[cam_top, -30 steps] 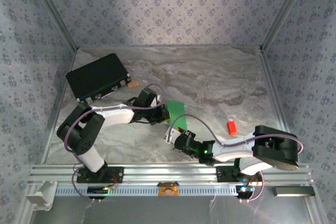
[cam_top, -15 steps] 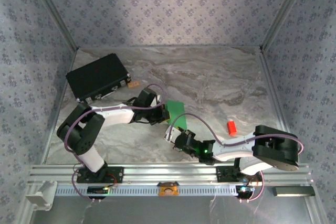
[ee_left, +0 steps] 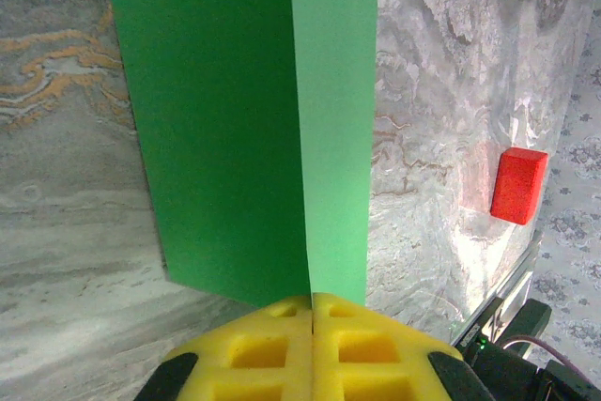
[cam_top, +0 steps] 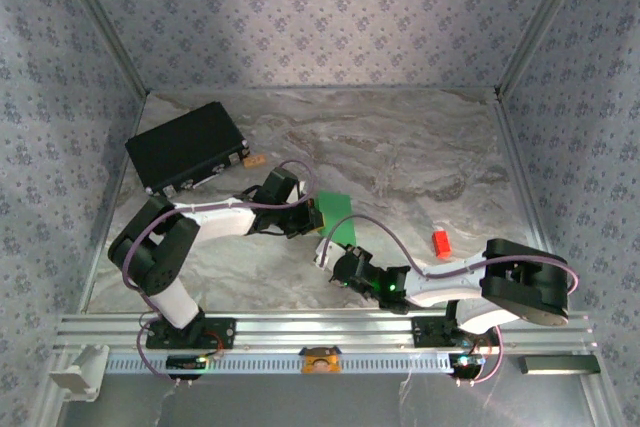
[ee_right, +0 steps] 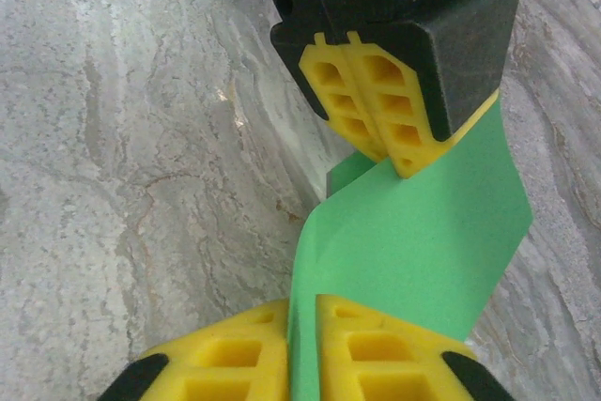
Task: Fold a paper plane with a square sheet of paper (pick it up from the middle)
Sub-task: Third fold the triangle at the center of the table.
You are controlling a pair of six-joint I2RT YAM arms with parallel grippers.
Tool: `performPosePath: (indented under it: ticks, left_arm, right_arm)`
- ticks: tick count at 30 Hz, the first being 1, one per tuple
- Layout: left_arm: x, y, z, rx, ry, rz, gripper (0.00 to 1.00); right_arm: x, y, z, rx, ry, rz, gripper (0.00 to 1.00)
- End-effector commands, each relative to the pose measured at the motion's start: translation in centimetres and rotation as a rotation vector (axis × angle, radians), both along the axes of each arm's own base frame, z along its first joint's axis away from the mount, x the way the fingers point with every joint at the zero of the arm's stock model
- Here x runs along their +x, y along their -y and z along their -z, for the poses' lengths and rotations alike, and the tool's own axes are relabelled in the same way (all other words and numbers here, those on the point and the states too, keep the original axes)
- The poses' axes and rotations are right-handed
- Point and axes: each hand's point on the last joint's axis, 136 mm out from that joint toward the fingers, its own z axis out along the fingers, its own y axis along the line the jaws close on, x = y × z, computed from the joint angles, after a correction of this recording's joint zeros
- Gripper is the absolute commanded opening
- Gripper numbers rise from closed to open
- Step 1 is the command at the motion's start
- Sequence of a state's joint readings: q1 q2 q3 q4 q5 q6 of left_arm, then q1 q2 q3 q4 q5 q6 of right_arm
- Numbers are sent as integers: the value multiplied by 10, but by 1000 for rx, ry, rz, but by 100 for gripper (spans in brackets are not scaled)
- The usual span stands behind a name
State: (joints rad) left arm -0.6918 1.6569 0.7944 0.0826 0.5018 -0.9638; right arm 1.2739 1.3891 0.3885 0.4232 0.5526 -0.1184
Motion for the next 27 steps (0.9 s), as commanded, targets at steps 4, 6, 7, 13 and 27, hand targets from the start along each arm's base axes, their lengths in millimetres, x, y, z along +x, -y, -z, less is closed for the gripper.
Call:
performPosePath:
  ticks: [4,6,7,13,27]
  left_arm:
    - [2,-2,2,1,-4,-11,5]
    - [1,-4,1,8,2,-16,11]
    - [3,-5,-1,8,11,-23,17]
    - [6,-23,-8,82,54,-72,35]
    - [16,-28,-28,93,123,-67,36]
  right_arm:
    - [-2,1,1,18,-30,3,10]
    - [-3,1,2,18,-46,2,8]
    - [-3,2,3,18,-56,3,7]
    - [-6,3,6,74,-157,12,4]
    - [1,5,4,351,-643,139,1]
